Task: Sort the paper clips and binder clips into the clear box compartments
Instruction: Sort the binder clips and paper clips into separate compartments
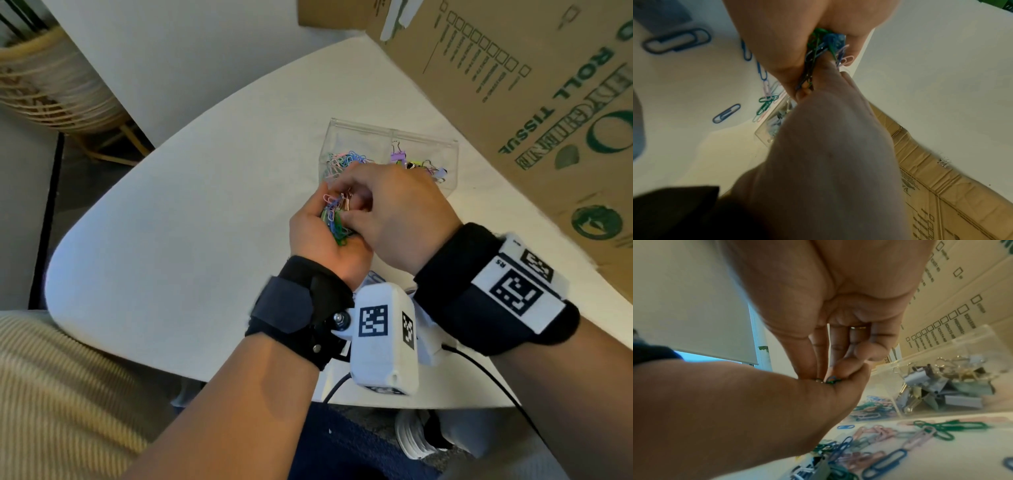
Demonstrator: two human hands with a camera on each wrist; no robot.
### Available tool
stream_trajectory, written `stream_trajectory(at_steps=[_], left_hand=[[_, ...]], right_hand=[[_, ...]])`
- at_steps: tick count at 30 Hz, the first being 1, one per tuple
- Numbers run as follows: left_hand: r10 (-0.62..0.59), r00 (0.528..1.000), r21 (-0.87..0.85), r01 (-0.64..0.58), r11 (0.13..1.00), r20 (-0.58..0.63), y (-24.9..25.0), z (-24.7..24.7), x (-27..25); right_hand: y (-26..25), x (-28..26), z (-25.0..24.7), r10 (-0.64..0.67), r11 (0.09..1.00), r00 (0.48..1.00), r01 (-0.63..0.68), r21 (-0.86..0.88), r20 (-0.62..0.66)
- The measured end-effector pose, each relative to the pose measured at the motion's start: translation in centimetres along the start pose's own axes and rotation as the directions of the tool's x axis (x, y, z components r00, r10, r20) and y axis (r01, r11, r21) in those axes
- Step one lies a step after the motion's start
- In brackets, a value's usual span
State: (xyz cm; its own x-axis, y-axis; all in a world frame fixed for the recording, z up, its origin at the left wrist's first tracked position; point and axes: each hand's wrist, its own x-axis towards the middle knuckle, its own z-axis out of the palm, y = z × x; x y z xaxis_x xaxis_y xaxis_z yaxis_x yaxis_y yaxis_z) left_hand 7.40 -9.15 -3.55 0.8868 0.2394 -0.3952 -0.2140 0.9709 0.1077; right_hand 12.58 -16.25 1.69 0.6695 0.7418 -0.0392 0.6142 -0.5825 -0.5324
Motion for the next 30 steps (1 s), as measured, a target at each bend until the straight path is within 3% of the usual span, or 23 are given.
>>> stream_trajectory(at_steps=[5, 8, 11, 16, 22, 25, 30], left_hand=[[-0.016, 1.000, -0.013, 0.015, 1.000, -0.027, 0.4, 0.1, 0.0], [-0.012, 0.999, -0.024, 0.011, 1.000, -0.037, 0.8, 0.3, 0.6], [0.016, 0.998, 0.044, -0.014, 0.999, -0.056, 1.0, 1.0, 0.9], [0.025, 0.997, 0.060, -0.021, 0.998, -0.072, 0.3, 1.9, 1.3], [0.042, 0.998, 0.041, -0.040, 0.998, -0.043, 0.2, 2.2, 1.5], [0.022, 1.000, 0.018, -0.022, 1.000, -0.014, 0.6, 1.9, 1.4], [0.002, 1.000, -0.009, -0.002, 1.000, 0.000, 0.6, 1.2, 1.3]], right_hand=[[0.0, 0.2, 0.2, -0.015, 0.984, 1.000, 0.018, 0.176, -0.017], [0.5, 0.4, 0.2, 0.011, 0.960, 0.995, 0.016, 0.280, -0.096], [1.2, 0.7, 0.2, 0.088, 0.901, 0.986, -0.018, 0.432, -0.142], [1.7, 1.2, -0.5, 0.155, 0.821, 0.982, -0.064, 0.567, -0.113], [1.4, 0.7, -1.6, 0.153, 0.703, 0.973, 0.016, 0.711, -0.173], [2.6, 1.0, -3.2, 0.301, 0.655, 0.926, -0.028, 0.755, -0.228], [5.5, 1.2, -5.4, 0.447, 0.757, 0.828, -0.149, 0.636, -0.339]])
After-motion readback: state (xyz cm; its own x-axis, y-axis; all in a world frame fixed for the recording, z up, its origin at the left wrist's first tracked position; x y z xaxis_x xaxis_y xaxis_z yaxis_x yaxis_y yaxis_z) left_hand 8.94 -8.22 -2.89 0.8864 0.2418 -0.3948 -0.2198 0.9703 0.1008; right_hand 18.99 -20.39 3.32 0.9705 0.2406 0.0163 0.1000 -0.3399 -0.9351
